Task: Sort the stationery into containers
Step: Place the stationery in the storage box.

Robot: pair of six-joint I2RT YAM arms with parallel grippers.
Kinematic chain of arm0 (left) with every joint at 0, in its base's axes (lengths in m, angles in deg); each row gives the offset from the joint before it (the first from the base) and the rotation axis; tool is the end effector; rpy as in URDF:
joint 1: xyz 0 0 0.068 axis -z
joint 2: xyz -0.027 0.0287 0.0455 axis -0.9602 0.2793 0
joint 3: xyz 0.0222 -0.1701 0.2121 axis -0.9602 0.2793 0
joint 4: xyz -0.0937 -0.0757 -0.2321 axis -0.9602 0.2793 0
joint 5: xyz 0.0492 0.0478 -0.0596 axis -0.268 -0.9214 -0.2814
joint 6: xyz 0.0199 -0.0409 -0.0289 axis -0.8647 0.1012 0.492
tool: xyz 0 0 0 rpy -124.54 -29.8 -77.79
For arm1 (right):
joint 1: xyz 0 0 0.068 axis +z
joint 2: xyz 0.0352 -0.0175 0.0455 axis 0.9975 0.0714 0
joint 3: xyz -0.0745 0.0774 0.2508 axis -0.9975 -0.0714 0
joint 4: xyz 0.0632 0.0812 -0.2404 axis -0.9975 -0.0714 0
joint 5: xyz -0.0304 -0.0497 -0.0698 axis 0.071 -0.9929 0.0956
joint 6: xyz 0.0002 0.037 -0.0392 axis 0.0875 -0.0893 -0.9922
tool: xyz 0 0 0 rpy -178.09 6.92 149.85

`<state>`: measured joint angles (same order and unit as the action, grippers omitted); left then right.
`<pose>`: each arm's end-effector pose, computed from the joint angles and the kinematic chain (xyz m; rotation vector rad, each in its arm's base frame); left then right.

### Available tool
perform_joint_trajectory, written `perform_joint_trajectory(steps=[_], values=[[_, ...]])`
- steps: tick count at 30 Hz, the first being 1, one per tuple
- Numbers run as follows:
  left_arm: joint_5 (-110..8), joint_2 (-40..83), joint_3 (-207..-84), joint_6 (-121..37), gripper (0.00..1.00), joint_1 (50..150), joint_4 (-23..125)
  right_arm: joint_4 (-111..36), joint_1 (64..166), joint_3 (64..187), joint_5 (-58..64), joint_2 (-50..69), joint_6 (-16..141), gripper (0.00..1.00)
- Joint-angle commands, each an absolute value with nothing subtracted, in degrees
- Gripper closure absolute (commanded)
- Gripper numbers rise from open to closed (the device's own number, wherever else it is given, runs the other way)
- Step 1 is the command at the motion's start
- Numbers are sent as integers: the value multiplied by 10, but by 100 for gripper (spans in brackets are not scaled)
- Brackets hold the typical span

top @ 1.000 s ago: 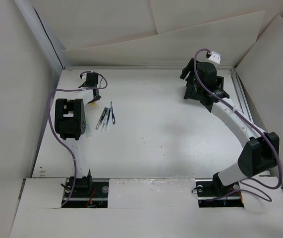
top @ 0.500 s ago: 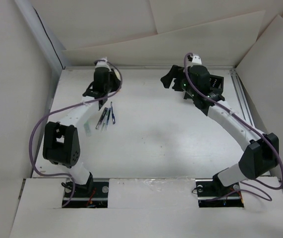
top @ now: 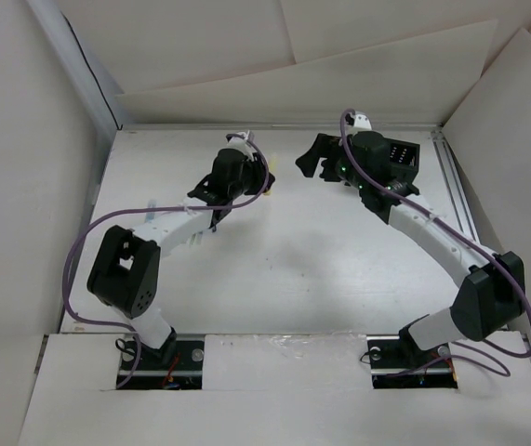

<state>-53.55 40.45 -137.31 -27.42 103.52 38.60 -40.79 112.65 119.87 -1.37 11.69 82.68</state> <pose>0.3332 -0.1943 0.2774 0.1292 1.9048 -0.7648 0.3089 0.1579 0.3459 -0.0319 1.9295 0.6957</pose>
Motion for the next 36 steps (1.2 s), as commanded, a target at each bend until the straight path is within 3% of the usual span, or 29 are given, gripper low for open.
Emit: perform_joint_trajectory(steps=[1,10,18,25,30,34,36], values=[[-501,378,-1355,-261,94,1031,329,-392,1131,1195,-1,98,837,12],[-451,347,-1301,-261,94,1031,273,-386,1125,1195,29,126,848,3],[-415,336,-1290,-255,92,1047,244,-354,1120,1190,61,152,871,4],[-468,342,-1317,-293,92,1106,283,-354,1115,1202,73,190,876,11],[-463,353,-1317,-288,92,1106,276,-354,1115,1207,67,201,881,22],[-468,353,-1317,-288,92,1106,276,-349,1109,1202,62,207,881,41],[-468,353,-1317,-288,92,1106,276,-343,1109,1197,62,207,881,56]])
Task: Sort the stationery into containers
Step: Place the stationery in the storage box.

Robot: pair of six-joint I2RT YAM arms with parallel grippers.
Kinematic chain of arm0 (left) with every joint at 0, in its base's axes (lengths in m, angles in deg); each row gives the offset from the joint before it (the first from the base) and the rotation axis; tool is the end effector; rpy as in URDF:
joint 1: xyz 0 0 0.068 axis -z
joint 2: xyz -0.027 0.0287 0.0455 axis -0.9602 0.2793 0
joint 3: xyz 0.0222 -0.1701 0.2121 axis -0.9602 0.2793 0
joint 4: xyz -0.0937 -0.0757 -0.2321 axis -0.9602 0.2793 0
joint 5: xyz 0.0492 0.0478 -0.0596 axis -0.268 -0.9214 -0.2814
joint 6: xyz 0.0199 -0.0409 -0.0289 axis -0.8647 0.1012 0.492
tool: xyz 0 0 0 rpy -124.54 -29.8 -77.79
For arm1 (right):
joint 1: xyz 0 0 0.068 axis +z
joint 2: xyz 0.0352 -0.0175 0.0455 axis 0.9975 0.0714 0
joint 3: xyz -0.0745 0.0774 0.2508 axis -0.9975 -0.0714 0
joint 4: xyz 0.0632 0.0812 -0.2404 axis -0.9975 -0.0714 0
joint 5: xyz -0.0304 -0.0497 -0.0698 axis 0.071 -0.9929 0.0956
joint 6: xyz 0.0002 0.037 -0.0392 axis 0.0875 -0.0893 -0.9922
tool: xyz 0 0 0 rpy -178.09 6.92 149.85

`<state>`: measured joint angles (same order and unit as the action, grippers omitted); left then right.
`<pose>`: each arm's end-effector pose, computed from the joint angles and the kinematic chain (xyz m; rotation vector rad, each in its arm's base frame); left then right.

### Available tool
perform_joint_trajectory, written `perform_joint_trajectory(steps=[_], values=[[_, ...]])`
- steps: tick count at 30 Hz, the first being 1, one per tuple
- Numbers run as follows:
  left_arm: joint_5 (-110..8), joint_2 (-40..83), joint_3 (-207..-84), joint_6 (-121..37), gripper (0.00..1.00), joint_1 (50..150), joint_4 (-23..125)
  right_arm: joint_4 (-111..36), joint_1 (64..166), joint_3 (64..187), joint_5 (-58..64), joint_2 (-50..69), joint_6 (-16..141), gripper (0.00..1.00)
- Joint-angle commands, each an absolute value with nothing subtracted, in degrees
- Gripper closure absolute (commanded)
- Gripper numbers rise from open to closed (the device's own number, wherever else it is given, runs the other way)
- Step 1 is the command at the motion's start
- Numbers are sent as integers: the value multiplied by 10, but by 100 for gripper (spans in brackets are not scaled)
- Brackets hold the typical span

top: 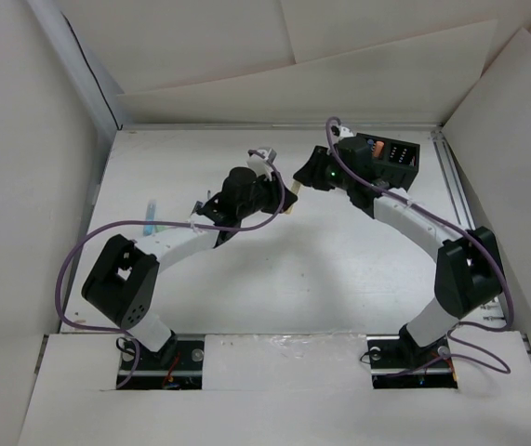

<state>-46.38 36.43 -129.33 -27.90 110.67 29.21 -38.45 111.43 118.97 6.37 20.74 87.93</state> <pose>0.2859 -0.2244 0.2716 0.3502 1.8139 -0.9789 0.3395 0.1697 0.2904 -0.0014 2.0954 0.8258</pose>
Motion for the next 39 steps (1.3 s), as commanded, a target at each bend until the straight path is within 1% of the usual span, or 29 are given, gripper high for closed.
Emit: perform_joint_trajectory(steps=[1,2,6,8,9,11,12,14,17,20,22,24,25,28,32,34,35,39], values=[[-468,353,-1317,-288,92,1106,276,-343,1109,1197,62,207,881,61],[-468,353,-1317,-288,92,1106,276,-343,1109,1197,62,212,881,70],[-468,353,-1317,-288,87,1106,276,-337,1103,1191,62,217,886,87],[-468,358,-1317,-288,82,1106,271,-337,1097,1191,68,217,886,91],[-468,358,-1317,-288,70,1106,271,-337,1097,1191,68,217,886,94],[-468,358,-1317,-288,54,1106,271,-332,1085,1191,68,217,886,96],[-475,358,-1322,-288,44,1106,271,-332,1085,1191,68,211,886,97],[-485,358,-1323,-288,38,1106,271,-332,1068,1191,60,205,886,98],[-500,353,-1328,-288,37,1106,271,-332,1030,1206,60,191,886,98],[-535,332,-1328,-283,37,1106,282,-337,970,1223,53,174,886,98],[-580,323,-1323,-276,37,1106,302,-337,921,1237,19,167,886,98],[-613,314,-1316,-268,36,1106,316,-349,894,1248,-13,167,886,98],[-650,307,-1316,-258,36,1106,337,-350,875,1255,-52,167,886,98],[-697,307,-1316,-229,36,1084,395,-363,854,1279,-120,180,875,98],[-744,288,-1289,-197,36,1053,423,-368,841,1314,-181,211,857,98],[-773,280,-1271,-191,36,1048,429,-368,841,1340,-198,236,838,98],[-806,274,-1271,-185,36,1048,434,-368,841,1349,-208,246,830,98],[-831,274,-1265,-170,36,1043,464,-368,853,1390,-239,293,800,98]])
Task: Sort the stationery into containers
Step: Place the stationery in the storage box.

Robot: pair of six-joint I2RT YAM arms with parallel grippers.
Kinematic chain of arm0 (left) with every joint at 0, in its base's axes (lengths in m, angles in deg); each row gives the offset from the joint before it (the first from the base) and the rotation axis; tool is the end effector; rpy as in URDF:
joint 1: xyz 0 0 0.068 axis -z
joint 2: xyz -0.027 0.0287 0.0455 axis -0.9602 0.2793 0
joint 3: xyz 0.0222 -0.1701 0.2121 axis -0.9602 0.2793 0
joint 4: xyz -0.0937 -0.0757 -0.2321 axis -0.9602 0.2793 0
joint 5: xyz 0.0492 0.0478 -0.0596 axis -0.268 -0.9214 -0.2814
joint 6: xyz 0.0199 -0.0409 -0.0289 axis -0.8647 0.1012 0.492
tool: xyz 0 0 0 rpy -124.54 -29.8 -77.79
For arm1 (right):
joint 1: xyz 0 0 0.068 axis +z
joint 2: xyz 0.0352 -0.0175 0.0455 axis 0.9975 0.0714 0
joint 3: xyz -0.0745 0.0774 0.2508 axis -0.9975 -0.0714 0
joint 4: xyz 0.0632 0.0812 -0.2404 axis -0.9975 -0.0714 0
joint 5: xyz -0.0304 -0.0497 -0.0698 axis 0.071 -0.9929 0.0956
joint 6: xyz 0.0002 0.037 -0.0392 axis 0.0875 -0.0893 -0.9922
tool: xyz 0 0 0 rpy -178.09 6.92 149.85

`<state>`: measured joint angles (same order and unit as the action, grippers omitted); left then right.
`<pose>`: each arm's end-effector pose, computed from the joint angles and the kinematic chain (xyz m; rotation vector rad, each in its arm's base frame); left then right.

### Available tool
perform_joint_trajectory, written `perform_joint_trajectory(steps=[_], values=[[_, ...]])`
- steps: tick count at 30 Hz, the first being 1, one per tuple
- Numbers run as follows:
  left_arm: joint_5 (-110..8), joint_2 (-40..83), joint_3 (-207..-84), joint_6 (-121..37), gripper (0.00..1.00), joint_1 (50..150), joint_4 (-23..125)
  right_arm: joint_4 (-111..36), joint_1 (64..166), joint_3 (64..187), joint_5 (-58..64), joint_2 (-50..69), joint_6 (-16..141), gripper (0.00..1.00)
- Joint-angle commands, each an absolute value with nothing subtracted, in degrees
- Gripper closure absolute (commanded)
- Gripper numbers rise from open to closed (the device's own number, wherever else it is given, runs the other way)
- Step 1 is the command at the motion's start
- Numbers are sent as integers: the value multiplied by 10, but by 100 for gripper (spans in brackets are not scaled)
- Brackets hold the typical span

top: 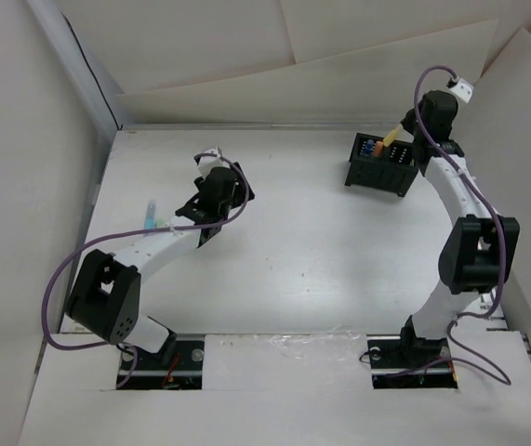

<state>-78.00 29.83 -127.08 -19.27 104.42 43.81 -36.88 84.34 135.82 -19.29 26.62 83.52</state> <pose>0.2923 -0.1597 0.2697 -0.2847 1.9086 -0.4504 0.4164 -0.0204 0.3587 0.6301 1.6625 0.1062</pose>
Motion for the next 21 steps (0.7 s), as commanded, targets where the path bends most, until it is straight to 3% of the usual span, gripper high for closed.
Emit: perform_joint_trajectory(steps=[1,15,18,21], values=[[-831,274,-1265,-165,36,1043,464,-368,853,1395,-239,305,792,98],[-851,292,-1266,-147,36,1043,485,-368,932,1409,-335,360,748,100],[-851,292,-1266,-134,36,1043,496,-368,945,1409,-375,360,748,94],[-867,292,-1266,-122,36,1043,517,-368,950,1398,-414,360,748,77]])
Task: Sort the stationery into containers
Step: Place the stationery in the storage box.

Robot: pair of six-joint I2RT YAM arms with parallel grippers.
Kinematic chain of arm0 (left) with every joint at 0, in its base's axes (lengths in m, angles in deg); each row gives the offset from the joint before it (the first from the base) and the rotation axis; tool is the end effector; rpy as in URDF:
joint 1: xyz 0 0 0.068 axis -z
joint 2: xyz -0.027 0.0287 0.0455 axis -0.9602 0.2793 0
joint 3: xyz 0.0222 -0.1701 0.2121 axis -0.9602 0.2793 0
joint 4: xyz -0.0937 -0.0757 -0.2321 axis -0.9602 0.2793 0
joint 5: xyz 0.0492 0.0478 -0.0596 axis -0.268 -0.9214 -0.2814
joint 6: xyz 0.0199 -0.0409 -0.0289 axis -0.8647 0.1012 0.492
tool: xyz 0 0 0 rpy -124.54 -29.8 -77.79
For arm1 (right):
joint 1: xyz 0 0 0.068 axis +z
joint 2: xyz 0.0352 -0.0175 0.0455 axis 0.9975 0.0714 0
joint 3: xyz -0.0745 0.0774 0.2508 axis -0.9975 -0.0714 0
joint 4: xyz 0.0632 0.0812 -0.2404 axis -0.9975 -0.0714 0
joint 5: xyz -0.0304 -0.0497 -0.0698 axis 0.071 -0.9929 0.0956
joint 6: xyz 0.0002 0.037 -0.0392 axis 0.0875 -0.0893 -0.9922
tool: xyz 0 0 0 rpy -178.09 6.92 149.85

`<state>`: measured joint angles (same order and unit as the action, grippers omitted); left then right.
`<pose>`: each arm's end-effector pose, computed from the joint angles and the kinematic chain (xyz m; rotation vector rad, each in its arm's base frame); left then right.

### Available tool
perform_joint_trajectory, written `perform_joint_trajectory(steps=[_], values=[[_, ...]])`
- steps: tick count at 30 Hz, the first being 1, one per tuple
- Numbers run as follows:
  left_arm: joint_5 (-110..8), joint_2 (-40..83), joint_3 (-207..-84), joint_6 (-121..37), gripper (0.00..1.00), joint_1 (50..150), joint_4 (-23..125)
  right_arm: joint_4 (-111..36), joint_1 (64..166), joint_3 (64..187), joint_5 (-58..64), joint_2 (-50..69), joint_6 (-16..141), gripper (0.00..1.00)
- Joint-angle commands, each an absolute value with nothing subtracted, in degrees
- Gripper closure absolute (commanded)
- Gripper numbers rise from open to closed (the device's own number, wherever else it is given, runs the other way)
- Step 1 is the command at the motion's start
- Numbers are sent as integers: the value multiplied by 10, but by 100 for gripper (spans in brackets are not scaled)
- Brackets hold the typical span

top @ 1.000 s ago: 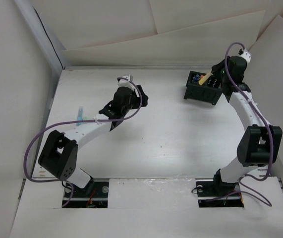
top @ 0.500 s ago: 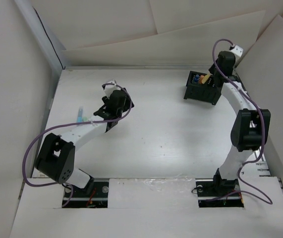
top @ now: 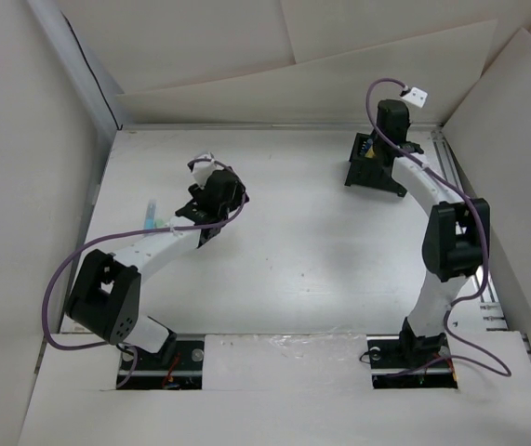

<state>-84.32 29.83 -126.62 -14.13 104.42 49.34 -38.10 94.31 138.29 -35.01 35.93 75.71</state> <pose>0.2888 -0.1534 0.2580 -0.4278 1.9522 -0.3467 0.4476 0.0479 0.3055 0.5381 1.7988 -0.1665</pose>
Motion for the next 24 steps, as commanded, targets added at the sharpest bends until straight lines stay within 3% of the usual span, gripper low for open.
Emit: perform_joint_trajectory(steps=[1,2,5,9,14,16,17,18,19,21,24], values=[[-867,292,-1266,-115,36,1043,523,-368,950,1390,-420,347,757,73],[-874,292,-1266,-115,36,1043,528,-368,950,1382,-420,342,768,62],[-895,297,-1272,-99,37,1043,545,-368,950,1377,-420,322,775,47],[-907,297,-1282,-84,37,1038,566,-368,956,1360,-401,288,780,33],[-913,282,-1282,-53,41,1011,591,-373,967,1319,-337,220,799,29],[-920,265,-1274,-41,42,995,605,-373,967,1278,-309,174,822,38],[-912,265,-1274,-32,44,985,619,-373,967,1263,-271,160,828,49],[-904,257,-1267,-26,45,974,624,-373,967,1249,-252,147,834,64],[-899,250,-1258,-19,45,950,624,-373,972,1221,-236,124,839,89],[-879,250,-1250,-14,50,921,638,-368,972,1198,-199,109,839,98],[-847,245,-1229,-14,53,853,653,-368,978,1180,-184,99,822,100]])
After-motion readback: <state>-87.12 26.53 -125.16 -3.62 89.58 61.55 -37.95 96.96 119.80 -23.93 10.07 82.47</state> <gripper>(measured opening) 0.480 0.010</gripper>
